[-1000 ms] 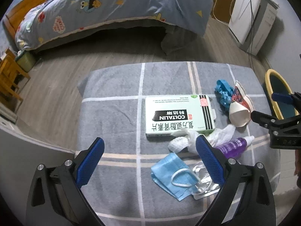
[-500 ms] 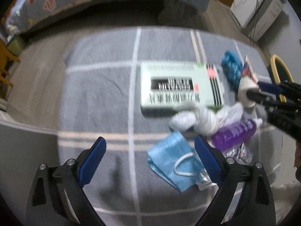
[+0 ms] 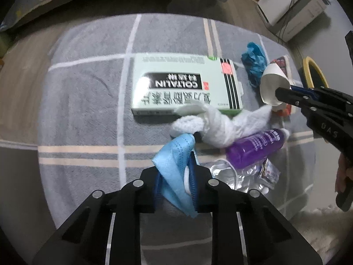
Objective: Collect trash
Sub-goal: 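Grasp the blue face mask with the left gripper while the right grasps the red-and-white snack bag, then lift the mask and snack bag and carry both over the bin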
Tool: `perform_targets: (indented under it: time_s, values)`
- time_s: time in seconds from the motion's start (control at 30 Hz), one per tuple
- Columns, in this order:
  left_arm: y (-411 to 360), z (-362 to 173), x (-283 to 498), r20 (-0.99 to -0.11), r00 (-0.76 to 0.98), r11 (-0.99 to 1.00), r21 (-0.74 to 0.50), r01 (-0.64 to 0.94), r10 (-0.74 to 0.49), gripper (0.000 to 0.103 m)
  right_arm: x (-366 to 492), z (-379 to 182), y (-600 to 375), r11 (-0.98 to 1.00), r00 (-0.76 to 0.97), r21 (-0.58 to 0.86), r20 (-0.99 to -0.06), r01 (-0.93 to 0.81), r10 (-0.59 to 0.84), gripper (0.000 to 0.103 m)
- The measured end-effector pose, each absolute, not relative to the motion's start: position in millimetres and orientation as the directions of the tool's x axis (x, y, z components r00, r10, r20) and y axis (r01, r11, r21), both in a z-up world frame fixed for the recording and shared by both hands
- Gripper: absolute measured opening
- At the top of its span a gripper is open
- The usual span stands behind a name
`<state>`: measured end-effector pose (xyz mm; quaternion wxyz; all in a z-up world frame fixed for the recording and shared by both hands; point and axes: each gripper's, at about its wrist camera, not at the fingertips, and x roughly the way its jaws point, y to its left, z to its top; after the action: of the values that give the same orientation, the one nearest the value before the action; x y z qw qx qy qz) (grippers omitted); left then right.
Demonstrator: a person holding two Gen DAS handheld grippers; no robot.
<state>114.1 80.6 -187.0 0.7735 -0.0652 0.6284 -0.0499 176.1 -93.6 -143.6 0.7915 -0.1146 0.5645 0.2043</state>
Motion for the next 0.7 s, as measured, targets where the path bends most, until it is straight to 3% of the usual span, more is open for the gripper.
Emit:
perform_targets:
  time_s: [0.27, 0.7]
  values:
    - [80.3, -144.2, 109.8, -0.937, 0.333, 0.994, -0.112, 0.006, -0.108, 0.019, 176.6, -118.6, -105.6, 0.901, 0.326, 0.098, -0.911, -0.423, 0.252, 0.013]
    - [60.7, -76.5, 110.1, -0.812, 0.58, 0.997, -0.041, 0.069, -0.073, 0.019, 161.6, -80.5, -125.0, 0.911, 0.391, 0.146, -0.869, -0.385, 0.305, 0.013]
